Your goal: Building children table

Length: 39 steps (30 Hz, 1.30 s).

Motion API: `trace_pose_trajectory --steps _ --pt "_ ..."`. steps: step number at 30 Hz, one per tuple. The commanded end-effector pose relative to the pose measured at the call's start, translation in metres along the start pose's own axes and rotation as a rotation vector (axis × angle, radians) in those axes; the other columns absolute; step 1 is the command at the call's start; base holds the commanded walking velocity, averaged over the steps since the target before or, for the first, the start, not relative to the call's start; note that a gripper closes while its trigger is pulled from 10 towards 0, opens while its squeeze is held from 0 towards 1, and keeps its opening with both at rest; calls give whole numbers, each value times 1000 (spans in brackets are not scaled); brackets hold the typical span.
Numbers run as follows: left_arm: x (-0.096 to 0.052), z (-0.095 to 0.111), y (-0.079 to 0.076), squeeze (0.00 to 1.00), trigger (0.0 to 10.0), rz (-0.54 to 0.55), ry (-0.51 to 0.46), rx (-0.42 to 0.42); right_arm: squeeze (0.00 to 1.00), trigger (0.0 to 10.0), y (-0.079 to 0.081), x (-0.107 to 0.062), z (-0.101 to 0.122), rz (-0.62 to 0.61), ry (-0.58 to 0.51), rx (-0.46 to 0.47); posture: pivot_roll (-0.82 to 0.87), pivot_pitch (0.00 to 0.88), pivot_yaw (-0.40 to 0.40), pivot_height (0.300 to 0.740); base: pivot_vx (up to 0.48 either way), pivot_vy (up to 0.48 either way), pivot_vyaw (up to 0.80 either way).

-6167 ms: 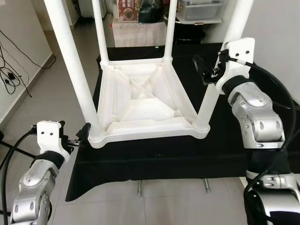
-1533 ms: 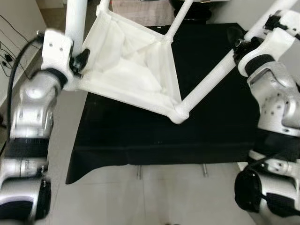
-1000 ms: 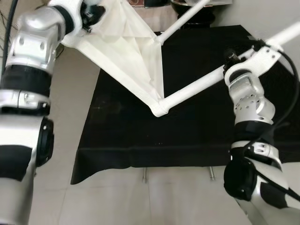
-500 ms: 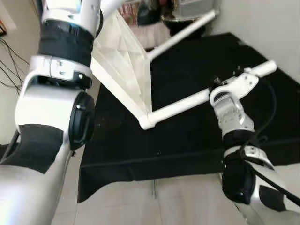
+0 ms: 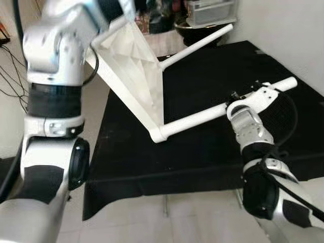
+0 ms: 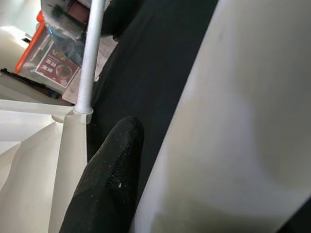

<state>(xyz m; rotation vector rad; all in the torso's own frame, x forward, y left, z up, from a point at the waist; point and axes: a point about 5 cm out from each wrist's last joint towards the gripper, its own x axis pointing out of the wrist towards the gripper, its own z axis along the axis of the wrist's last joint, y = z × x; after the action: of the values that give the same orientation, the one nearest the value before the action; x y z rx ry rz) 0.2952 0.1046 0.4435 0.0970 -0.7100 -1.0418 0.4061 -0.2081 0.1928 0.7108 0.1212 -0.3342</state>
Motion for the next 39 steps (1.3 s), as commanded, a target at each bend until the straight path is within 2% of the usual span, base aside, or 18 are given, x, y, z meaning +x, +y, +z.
trace_pose_trajectory --steps 1,2,3,5,6,7,10,17,19,22,25,28,32,34,35,37,38,39 --pt "-19 -2 -9 0 10000 50 20 -12 0 10000 -118 -32 -111 -391 421 -387 160 218 57 740 0 0 0" --pt "-19 -2 -9 0 10000 50 20 -12 0 10000 -118 -32 -111 -391 421 -387 160 218 57 740 0 0 0" --pt "-26 -6 -13 0 10000 74 33 -21 0 10000 -123 -34 -112 -409 427 -389 160 218 57 740 0 0 0" --pt "-26 -6 -13 0 10000 74 33 -21 0 10000 -123 -34 -112 -409 427 -389 160 218 57 740 0 0 0" --pt "-34 -11 -18 0 10000 106 52 -33 1000 10000 -128 -35 -112 -426 425 -380 162 224 48 740 0 0 0" --pt "-34 -11 -18 0 10000 106 52 -33 1000 10000 -128 -35 -112 -426 425 -380 162 224 48 740 0 0 0" --pt "-50 -15 -26 0 10000 146 93 -50 1000 10000 -135 -36 -107 -468 403 -390 159 226 40 740 0 0 0" --pt "-61 -7 -31 0 10000 176 120 -45 1000 10000 -138 -34 -99 -495 363 -376 154 228 35 740 0 0 0" --pt "-61 -5 -31 0 10000 181 121 -42 1000 10000 -135 -31 -95 -477 342 -360 152 229 35 740 0 0 0" --pt "-63 -5 -30 0 10000 212 131 -49 1000 10000 -108 -19 -82 -322 245 -294 146 228 31 740 0 0 0" --pt "-64 -6 -31 0 10000 221 137 -54 1000 10000 -102 -16 -75 -294 200 -304 139 226 27 740 0 0 0" --pt "-67 -11 -32 0 10000 238 152 -65 1000 10000 -93 -11 -53 -285 72 -381 138 223 23 740 0 0 0" --pt "-68 -12 -33 0 10000 241 156 -65 1000 10000 -91 -10 -47 -278 39 -415 137 222 21 740 0 0 0" --pt "-69 -12 -34 0 10000 247 159 -69 1000 10000 -86 -8 -41 -264 -1 -457 135 219 19 740 0 0 0" --pt "-70 -12 -35 0 10000 250 161 -71 1000 10000 -78 -6 -34 -236 -46 -523 134 217 17 740 0 0 0" --pt "-70 -12 -35 0 10000 250 161 -71 1000 10000 -78 -6 -34 -236 -46 -523 134 217 17 740 0 0 0" --pt "-71 -13 -36 0 10000 252 162 -73 1000 10000 -68 -5 -27 -204 -102 -599 133 216 16 740 0 0 0" --pt "-71 -13 -36 0 10000 252 162 -73 1000 10000 -68 -5 -27 -204 -102 -599 133 216 16 740 0 0 0"
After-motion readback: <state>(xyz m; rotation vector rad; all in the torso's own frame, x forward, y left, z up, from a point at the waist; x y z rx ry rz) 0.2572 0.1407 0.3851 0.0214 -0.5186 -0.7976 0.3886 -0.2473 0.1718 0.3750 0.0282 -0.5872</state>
